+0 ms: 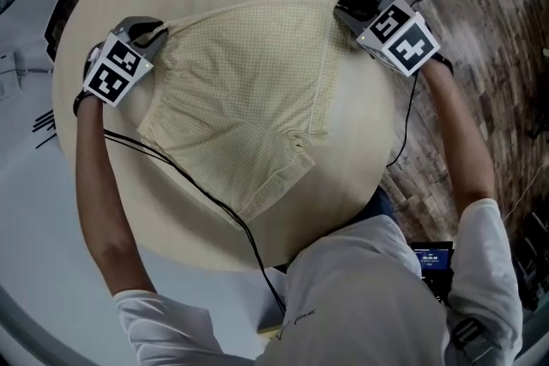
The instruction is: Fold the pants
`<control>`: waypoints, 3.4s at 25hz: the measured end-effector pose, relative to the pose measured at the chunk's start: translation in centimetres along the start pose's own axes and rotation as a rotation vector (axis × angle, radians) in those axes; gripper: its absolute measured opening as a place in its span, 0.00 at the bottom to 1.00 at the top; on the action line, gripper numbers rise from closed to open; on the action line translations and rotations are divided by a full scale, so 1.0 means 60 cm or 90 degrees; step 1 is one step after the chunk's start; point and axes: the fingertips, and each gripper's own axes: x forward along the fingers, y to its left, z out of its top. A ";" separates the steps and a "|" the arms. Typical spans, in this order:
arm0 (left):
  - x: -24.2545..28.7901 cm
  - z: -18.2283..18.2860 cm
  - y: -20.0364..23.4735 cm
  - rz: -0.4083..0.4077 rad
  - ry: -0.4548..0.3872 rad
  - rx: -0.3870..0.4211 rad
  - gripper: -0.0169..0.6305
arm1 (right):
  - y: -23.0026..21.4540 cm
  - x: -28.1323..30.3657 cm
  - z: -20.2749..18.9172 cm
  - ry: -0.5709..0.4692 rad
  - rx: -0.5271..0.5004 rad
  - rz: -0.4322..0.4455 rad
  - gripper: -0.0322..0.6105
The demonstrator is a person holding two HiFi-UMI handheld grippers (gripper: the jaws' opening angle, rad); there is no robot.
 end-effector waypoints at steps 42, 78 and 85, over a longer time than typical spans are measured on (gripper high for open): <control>-0.156 -0.001 -0.073 0.082 -0.069 0.011 0.17 | 0.153 -0.185 0.026 -0.066 -0.073 -0.023 0.08; -0.224 -0.080 -0.171 0.124 -0.044 0.042 0.17 | 0.485 -0.277 0.047 -0.079 -0.095 0.117 0.08; -0.229 -0.116 -0.177 0.149 -0.042 0.045 0.17 | 0.590 -0.261 0.063 -0.075 -0.125 0.184 0.08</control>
